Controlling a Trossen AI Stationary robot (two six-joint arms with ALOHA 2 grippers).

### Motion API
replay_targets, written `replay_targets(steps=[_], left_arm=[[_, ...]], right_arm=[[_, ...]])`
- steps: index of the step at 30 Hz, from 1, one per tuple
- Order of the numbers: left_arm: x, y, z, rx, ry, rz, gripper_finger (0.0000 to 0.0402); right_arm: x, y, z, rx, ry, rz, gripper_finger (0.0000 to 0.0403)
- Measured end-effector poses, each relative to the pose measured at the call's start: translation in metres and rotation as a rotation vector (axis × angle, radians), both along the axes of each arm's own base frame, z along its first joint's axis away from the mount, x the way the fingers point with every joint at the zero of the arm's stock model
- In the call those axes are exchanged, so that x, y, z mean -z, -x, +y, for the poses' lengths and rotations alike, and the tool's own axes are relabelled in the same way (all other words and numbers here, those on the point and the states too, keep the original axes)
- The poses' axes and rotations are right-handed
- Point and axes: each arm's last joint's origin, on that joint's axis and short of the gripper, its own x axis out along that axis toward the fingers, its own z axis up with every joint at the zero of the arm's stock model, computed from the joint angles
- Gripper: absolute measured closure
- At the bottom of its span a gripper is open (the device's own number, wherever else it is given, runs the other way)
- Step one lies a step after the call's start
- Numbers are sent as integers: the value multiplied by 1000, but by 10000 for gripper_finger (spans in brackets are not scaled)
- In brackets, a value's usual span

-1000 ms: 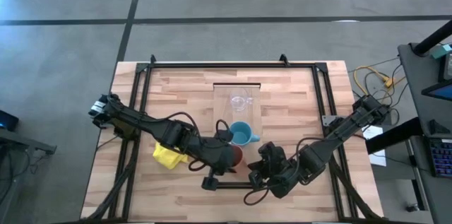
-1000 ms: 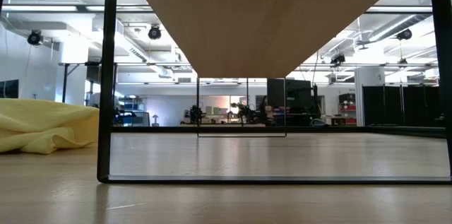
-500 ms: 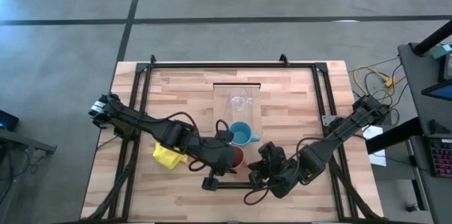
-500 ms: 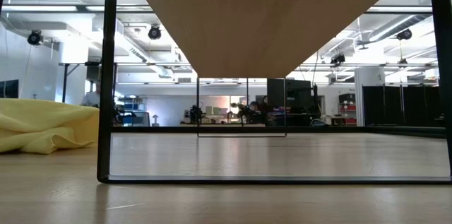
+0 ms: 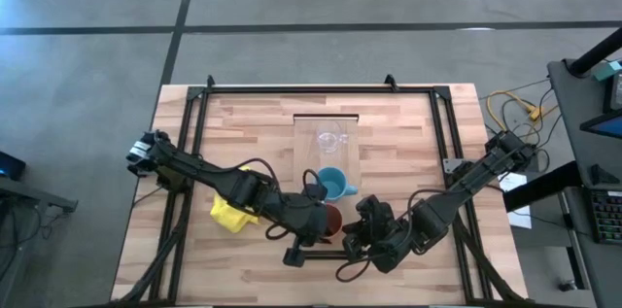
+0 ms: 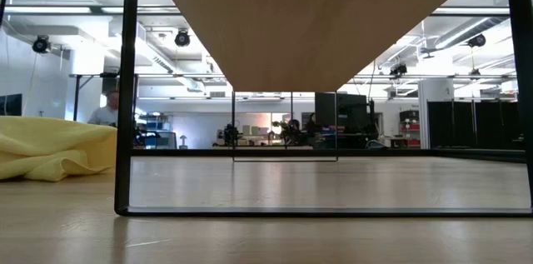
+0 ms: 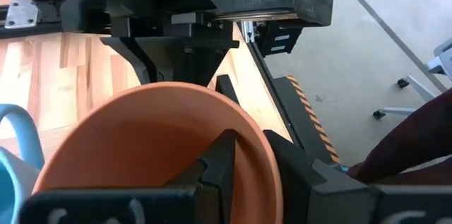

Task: Stack small to large cups/mugs on shelf
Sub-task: Put the orange cup on the shelf, then return to Home Position

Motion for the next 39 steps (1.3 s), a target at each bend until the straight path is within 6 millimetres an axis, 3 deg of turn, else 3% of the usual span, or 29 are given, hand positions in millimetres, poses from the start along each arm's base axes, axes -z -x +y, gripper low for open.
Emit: replay_targets(steps=[29,35,39], left_arm=[[-16,6,-4,-2,65,-17,345],[-18,7,-4,-2,69,-23,345],[-32,11,-2,0,85,-59,345]], right_arm=[[2,7,2,-40,55,44,394],[-6,15,4,-59,64,55,394],[-19,23,1,-71,96,94,394]])
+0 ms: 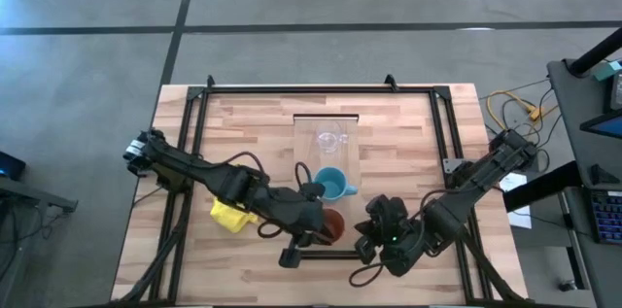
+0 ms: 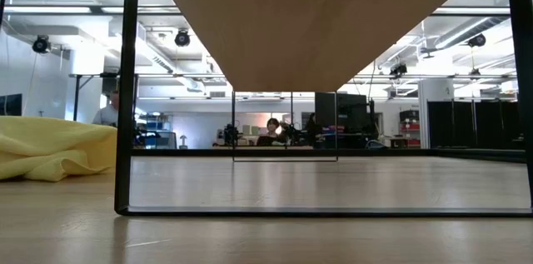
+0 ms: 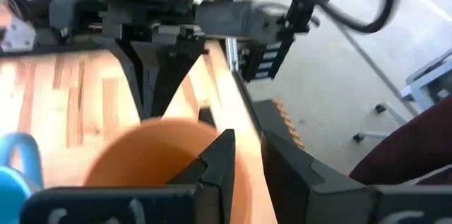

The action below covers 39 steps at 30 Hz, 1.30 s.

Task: Stack small to large cups/mugs on shelf
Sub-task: Return to Home Position

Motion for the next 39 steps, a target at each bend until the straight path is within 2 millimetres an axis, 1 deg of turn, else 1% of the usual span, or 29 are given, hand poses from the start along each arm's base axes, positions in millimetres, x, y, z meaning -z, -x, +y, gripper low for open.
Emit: replay_targets(steps=[5,8,14,19,23,29,35,39], left_arm=[[-33,15,6,0,38,-92,345],[-47,27,12,-7,51,-129,345],[-68,52,24,-30,58,-191,345],[-83,70,32,-13,32,-259,345],[-94,83,37,-7,23,-302,345],[-105,99,44,-9,38,-338,345],[-114,125,58,-18,30,-335,345],[-115,141,65,-6,-23,-317,345]], right_arm=[[-30,9,-4,-82,65,12,394],[-49,11,-5,-179,120,-13,394],[-85,14,-7,-336,225,-72,394],[-117,20,-11,-401,255,-154,394],[-141,25,-16,-469,314,-210,394],[-169,34,-23,-556,409,-280,394],[-189,42,-30,-625,503,-334,394],[-196,46,-34,-658,554,-341,394]])
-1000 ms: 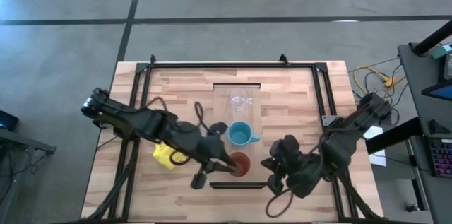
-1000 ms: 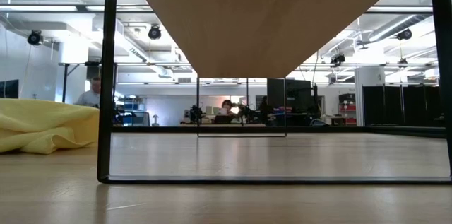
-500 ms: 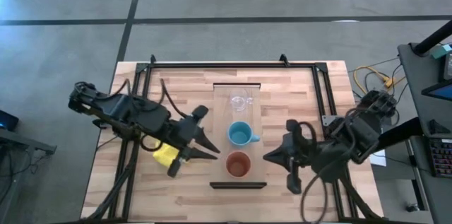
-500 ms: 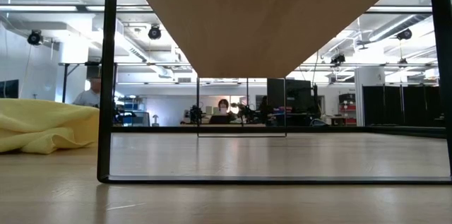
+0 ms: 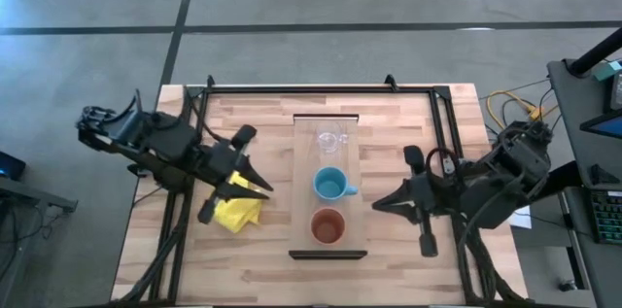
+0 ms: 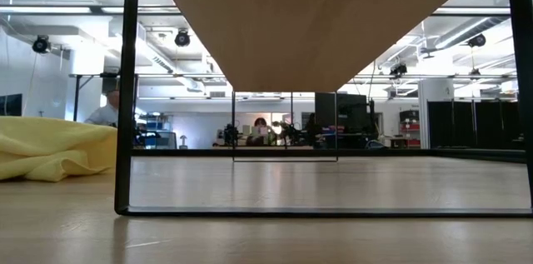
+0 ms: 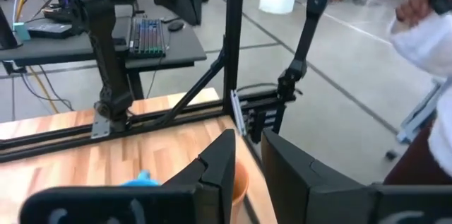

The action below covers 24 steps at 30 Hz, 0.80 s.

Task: Stack small to large cups/mugs on shelf
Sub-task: Return to Home Position

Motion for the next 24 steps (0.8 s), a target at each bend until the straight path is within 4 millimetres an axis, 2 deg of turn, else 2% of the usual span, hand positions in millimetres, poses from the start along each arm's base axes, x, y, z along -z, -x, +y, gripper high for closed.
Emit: replay_targets(steps=[6,12,18,24], left_arm=[[-3,19,8,-6,-30,-13,345],[-3,38,20,-150,-70,14,345],[-6,49,27,-197,-72,-6,345],[-6,57,32,-202,-94,-29,345]], right_arm=[[-2,5,-10,74,29,-5,394],[-1,-1,-18,115,36,1,394],[3,-19,-37,122,80,19,394],[5,-42,-66,62,97,22,394]])
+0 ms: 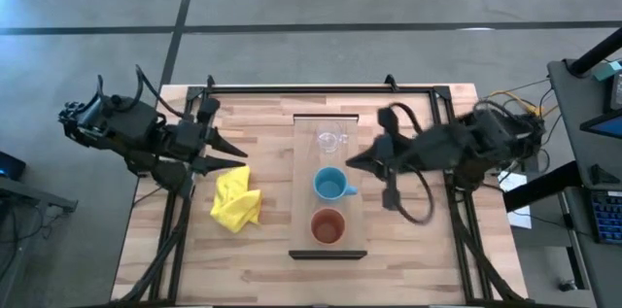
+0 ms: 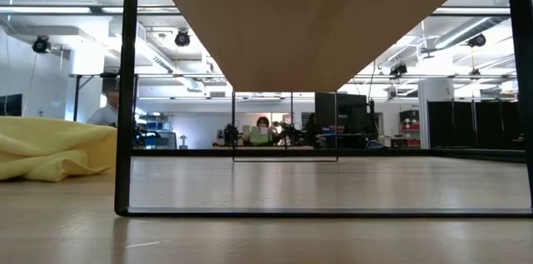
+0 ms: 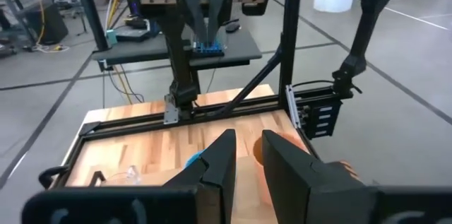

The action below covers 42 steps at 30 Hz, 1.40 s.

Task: Stack small to large cups/mugs on shelf
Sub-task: Return to Home Position

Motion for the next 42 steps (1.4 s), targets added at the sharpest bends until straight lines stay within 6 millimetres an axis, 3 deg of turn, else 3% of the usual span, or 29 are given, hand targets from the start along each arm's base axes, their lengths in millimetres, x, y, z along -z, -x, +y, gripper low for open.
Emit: replay_targets(steps=[8,15,19,25,31,42], left_arm=[[11,13,19,-84,-20,-10,345],[27,26,34,-155,-20,-54,345],[36,31,37,-170,-13,-84,345],[48,36,38,-171,-6,-126,345],[61,39,38,-176,31,-116,345],[92,35,37,-180,81,-155,345]], right_arm=[[-3,-7,-34,31,33,-6,394],[-17,5,-65,32,7,-86,394],[-14,11,-78,50,-26,-90,394],[9,14,-88,108,-76,-94,394],[44,21,-88,120,-126,-175,394],[99,56,-91,132,-208,-324,394]])
